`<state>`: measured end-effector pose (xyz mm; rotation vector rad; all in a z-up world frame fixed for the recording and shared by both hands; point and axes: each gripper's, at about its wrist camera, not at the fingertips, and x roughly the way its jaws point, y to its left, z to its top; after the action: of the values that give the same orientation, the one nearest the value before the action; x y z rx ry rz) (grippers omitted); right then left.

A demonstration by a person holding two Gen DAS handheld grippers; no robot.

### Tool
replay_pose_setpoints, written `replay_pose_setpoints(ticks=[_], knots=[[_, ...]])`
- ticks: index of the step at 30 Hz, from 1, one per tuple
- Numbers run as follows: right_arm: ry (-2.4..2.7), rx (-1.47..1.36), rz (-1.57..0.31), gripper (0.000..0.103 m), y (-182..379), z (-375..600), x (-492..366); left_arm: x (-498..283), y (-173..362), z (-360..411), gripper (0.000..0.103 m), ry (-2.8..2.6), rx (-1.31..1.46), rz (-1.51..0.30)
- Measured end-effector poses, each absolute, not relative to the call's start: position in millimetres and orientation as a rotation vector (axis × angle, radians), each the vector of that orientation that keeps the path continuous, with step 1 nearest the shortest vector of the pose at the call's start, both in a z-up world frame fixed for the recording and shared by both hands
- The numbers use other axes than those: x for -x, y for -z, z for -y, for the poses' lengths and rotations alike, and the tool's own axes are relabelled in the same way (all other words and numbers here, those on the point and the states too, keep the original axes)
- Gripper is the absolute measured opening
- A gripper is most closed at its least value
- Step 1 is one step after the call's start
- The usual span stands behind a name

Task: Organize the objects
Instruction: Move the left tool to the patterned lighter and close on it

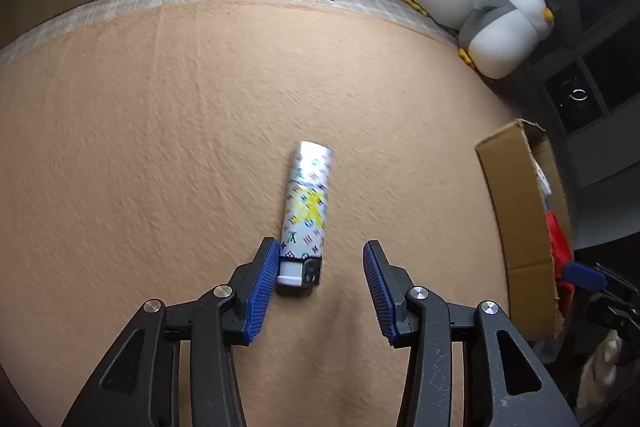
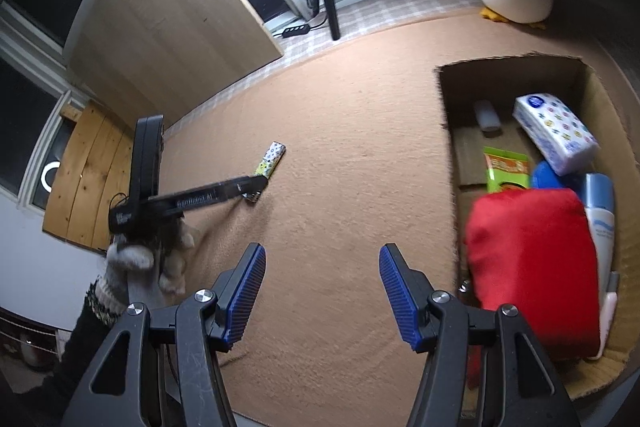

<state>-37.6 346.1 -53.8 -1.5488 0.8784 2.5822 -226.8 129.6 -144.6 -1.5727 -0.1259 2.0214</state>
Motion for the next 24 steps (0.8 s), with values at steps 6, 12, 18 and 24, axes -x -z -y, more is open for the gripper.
replay_pose_setpoints(ticks=[6,12,18,24], knots=[[-2.585,1.571,-0.847,0.055,61.2,-334.3,58.8,212.4,142.4,-141.6,0.047,-2.088,1.561,0.073],[-2.613,1.585,-0.813,0.055,61.2,-318.7,65.2,216.6,140.2,-152.2,0.047,-2.136,1.572,-0.003],[-2.613,1.567,-0.826,0.055,60.0,-319.2,58.3,225.8,139.8,-164.1,0.047,-2.186,1.604,-0.111],[-2.605,1.539,-0.856,0.055,57.9,-329.5,47.0,232.5,140.8,-171.8,0.03,-2.204,1.64,-0.187]])
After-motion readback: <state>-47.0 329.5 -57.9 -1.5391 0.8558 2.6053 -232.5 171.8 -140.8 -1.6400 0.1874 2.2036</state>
